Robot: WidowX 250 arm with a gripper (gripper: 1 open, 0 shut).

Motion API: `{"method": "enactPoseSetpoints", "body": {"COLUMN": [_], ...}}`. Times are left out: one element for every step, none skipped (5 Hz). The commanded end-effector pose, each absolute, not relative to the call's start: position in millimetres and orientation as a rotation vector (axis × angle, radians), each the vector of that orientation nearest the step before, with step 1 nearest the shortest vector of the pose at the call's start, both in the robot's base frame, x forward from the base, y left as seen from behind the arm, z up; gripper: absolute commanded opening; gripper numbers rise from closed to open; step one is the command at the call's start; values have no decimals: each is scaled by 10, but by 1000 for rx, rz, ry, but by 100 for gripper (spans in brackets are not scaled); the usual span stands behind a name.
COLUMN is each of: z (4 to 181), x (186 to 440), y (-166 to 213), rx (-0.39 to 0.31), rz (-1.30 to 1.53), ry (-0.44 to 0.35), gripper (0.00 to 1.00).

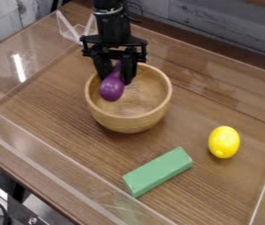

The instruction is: Remove the purple eggplant from inside the brown bowl and put it on the table

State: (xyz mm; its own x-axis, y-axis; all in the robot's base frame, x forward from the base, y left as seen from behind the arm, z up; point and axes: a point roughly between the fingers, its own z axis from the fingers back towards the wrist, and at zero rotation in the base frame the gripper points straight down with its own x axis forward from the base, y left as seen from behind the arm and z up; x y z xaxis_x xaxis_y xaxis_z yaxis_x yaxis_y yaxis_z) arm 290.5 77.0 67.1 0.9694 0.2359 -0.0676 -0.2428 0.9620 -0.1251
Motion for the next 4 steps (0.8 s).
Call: {"method": "enactPoseSetpoints", "body": {"z": [787, 770, 755, 745], "x": [2947, 2935, 2921, 2905], "y": [819, 832, 843, 858], "rx": [-120, -119, -119, -119], "rz": [247, 250, 254, 257], "ry": [2, 5, 7, 9], "gripper": [0, 0, 0, 0]}}
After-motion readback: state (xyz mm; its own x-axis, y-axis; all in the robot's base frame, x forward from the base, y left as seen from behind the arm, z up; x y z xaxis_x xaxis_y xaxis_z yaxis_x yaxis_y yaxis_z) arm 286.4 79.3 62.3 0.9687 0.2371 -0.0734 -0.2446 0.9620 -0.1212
